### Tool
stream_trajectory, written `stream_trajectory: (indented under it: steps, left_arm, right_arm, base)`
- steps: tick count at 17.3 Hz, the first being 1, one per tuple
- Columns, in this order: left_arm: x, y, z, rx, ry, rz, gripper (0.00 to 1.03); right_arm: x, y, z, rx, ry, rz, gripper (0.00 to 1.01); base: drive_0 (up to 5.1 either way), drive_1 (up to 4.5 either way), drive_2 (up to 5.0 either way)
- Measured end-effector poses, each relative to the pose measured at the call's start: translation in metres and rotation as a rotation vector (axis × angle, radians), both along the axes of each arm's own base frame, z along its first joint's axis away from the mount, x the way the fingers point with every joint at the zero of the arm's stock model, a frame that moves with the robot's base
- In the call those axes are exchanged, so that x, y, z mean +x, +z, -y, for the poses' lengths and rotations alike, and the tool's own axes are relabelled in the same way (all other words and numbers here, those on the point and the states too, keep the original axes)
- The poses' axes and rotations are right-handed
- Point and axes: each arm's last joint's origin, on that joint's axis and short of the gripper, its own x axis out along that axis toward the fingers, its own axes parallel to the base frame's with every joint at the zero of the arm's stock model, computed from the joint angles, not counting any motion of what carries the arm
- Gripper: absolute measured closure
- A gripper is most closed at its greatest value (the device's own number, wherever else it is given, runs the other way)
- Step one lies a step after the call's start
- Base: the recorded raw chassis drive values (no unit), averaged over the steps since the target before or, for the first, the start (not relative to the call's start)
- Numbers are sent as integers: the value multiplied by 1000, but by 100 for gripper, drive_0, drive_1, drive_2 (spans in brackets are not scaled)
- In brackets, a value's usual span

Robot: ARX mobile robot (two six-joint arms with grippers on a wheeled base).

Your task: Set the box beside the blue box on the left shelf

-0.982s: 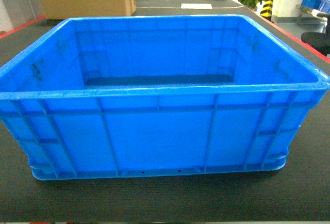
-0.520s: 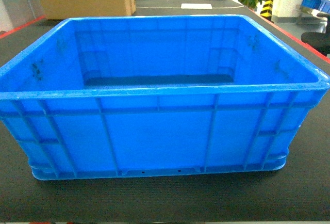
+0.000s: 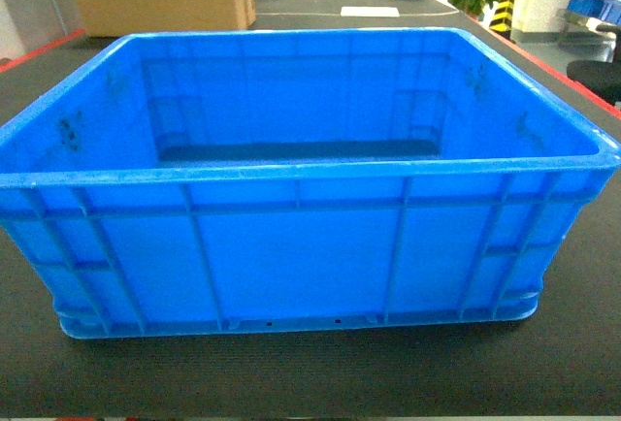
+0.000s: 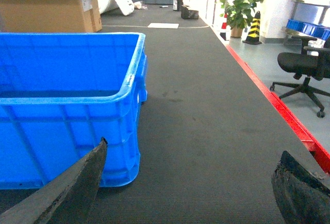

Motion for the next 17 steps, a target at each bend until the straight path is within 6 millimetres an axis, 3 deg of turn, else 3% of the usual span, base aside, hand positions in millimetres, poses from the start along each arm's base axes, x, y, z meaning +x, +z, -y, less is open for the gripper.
stream_trajectory:
  steps: [1, 2, 3, 5, 6, 8, 9, 12, 17]
  left_arm:
    - [0, -1, 0, -3, 4, -11, 5]
    - [2, -3, 3, -35, 55, -151, 5]
    - [13, 5, 6, -55, 69, -191, 5]
    - [37, 32, 4, -69, 103, -129, 5]
    - [64, 59, 2, -89, 102, -75, 5]
    - [113, 83, 6, -120, 63, -96, 5]
    - [146, 84, 12, -124, 44, -185, 5]
    - [221, 69, 29, -71, 67, -408, 5]
    - [244, 54, 34, -5, 89, -522, 5]
  right_arm:
    - [0, 0, 0, 0, -2, -5, 3]
    - [1, -2, -2, 6, -66, -180, 3]
    - [12, 7, -1, 2, -101, -238, 3]
    - [35, 42, -3, 9, -85, -147, 3]
    - [61, 71, -5, 17, -39, -94, 3]
    - [107, 92, -10, 22, 30, -148, 3]
    - [141, 93, -13, 28, 52, -238, 3]
    - [226, 83, -26, 39, 117, -467, 3]
    - [277, 64, -45, 51, 152, -578, 3]
  base:
    - [0, 0, 0]
    - [0, 0, 0]
    - [0, 0, 0]
    - [0, 0, 0]
    - [0, 0, 0]
    - [0, 0, 0]
    - [0, 0, 0]
    - [0, 0, 0]
    - [0, 0, 0]
